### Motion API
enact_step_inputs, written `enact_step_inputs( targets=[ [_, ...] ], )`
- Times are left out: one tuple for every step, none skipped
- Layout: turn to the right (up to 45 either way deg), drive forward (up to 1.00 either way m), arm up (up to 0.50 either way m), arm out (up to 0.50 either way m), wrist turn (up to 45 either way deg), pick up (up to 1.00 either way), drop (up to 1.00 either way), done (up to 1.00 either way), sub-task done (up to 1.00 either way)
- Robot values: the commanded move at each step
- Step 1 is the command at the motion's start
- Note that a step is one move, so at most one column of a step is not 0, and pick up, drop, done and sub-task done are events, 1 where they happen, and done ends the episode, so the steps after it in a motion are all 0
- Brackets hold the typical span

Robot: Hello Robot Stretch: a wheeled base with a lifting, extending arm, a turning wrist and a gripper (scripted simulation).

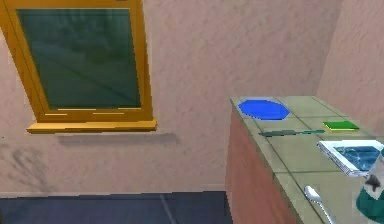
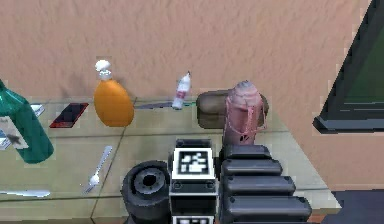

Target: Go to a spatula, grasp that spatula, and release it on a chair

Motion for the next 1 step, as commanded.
enact_step_inputs(
  targets=[
    [-45.0,0.0,0.0,0.0,0.0,0.0,0.0,0.0,0.0]
  ],
)
